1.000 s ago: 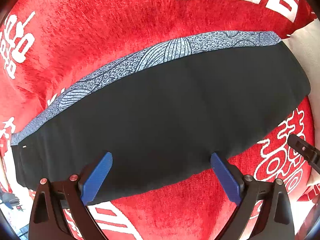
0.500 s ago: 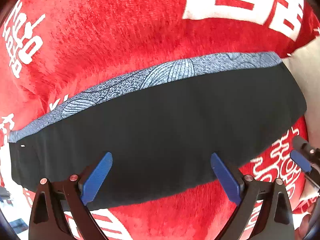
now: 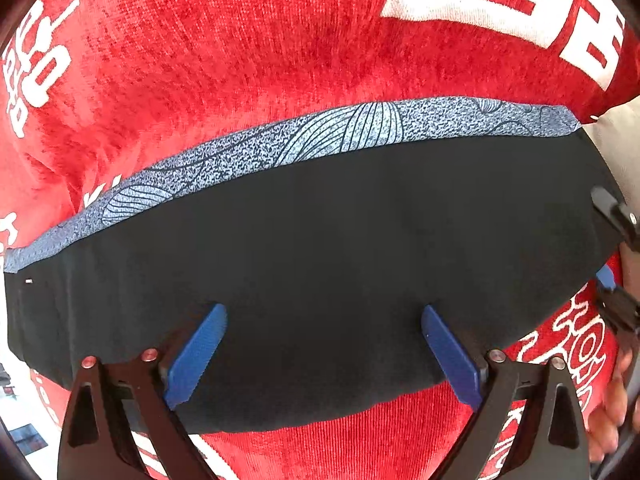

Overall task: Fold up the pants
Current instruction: 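Grasp the strip's end with the right tool and lift it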

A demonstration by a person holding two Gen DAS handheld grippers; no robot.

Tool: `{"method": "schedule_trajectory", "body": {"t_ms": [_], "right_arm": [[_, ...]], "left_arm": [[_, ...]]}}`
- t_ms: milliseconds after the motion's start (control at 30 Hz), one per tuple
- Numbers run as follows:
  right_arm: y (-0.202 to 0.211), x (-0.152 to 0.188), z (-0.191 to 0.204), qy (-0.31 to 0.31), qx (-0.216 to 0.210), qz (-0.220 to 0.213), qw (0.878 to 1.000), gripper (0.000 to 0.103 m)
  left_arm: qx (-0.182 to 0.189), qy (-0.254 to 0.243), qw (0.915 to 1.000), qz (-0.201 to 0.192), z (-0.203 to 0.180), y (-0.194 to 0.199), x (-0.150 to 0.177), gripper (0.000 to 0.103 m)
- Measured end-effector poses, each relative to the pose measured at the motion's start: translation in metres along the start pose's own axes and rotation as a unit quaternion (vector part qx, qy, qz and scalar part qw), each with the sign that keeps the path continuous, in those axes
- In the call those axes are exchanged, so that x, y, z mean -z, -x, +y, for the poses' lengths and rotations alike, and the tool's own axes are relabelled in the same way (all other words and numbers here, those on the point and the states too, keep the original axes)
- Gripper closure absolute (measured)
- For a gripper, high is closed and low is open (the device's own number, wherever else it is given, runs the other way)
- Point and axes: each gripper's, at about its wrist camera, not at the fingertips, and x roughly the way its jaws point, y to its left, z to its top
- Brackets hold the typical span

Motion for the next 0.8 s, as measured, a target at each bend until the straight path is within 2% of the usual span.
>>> {"method": "schedule_trajectory", "body": {"t_ms": [33,67,100,133,200,300,367,400,433,467,633,700,800], "right_arm": [[-0.002,-0.002,0.001,-0.008,-0.003,0.003,1.0,0.048],[-0.002,-0.004,0.002,-0.015,-0.002,0.011,1.0,0.061],[-0.004,-0.007,0.006,-0.014,0.015,0.024,1.0,0.091],[-0.002,-0.008,0.008,-0.007,0.018,0.025,1.0,0.09],[0.006,-0.007,0.027,0.042,0.027,0.023,0.998,0.091],[0.02,-0.001,0.06,0.114,0.033,0.017,0.993,0.091],[0.025,0.004,0.078,0.145,0.033,0.015,0.989,0.091],[0.026,0.007,0.087,0.16,0.031,0.02,0.986,0.092],[0.027,0.014,0.099,0.182,0.032,0.019,0.983,0.092],[0.025,0.016,0.107,0.196,0.035,0.019,0.98,0.092],[0.018,0.042,0.162,0.295,0.043,0.023,0.954,0.092],[0.016,0.06,0.183,0.335,0.048,0.03,0.94,0.092],[0.011,0.091,0.213,0.398,0.066,0.038,0.914,0.092]], "left_arm": [[0.004,0.0,1.0,-0.003,0.001,0.003,-0.001,0.011],[0.008,-0.001,0.9999,-0.007,0.002,0.007,-0.004,0.026],[0.012,-0.003,0.9999,-0.009,0.002,0.01,-0.005,0.032],[0.02,-0.005,0.9997,-0.011,0.002,0.013,-0.006,0.038],[0.03,-0.006,0.9993,-0.02,0.004,0.018,-0.007,0.044],[0.037,-0.013,0.9986,-0.035,-0.001,0.017,-0.007,0.044],[0.043,-0.017,0.9987,-0.022,-0.007,-0.002,-0.001,0.044],[0.038,-0.017,0.9987,-0.03,-0.01,-0.007,0.003,0.044],[0.03,-0.022,0.9976,-0.058,-0.012,-0.007,0.008,0.044],[0.024,-0.027,0.997,-0.068,-0.014,-0.007,0.011,0.044],[0.049,-0.019,0.9953,-0.082,-0.003,-0.007,0.017,0.044],[0.061,-0.025,0.9943,-0.084,0.004,-0.007,0.017,0.044],[0.097,-0.021,0.9932,-0.062,0.024,0.0,0.018,0.045]]}}
